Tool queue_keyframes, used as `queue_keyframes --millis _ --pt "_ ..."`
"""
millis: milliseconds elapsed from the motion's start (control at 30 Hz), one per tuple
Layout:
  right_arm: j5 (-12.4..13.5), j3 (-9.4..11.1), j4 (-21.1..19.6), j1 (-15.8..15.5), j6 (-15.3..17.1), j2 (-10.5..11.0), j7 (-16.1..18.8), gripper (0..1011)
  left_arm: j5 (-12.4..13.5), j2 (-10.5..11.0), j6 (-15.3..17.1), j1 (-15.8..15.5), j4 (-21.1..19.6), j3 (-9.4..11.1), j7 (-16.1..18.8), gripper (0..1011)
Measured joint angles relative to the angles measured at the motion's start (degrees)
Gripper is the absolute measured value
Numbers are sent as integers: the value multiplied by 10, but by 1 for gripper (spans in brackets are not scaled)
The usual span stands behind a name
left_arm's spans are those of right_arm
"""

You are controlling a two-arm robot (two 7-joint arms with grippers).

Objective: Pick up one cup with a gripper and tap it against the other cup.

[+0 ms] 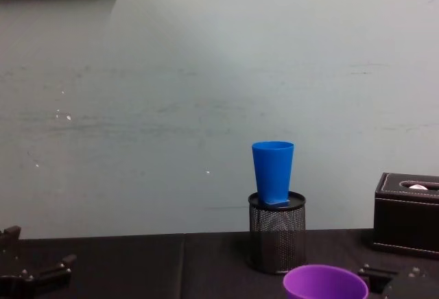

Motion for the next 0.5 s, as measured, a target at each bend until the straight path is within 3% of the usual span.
queue_keyframes --millis 500 --pt "-9 12 23 -11 -9 -19 9 707 0 0 0 0 0 0 0 1000"
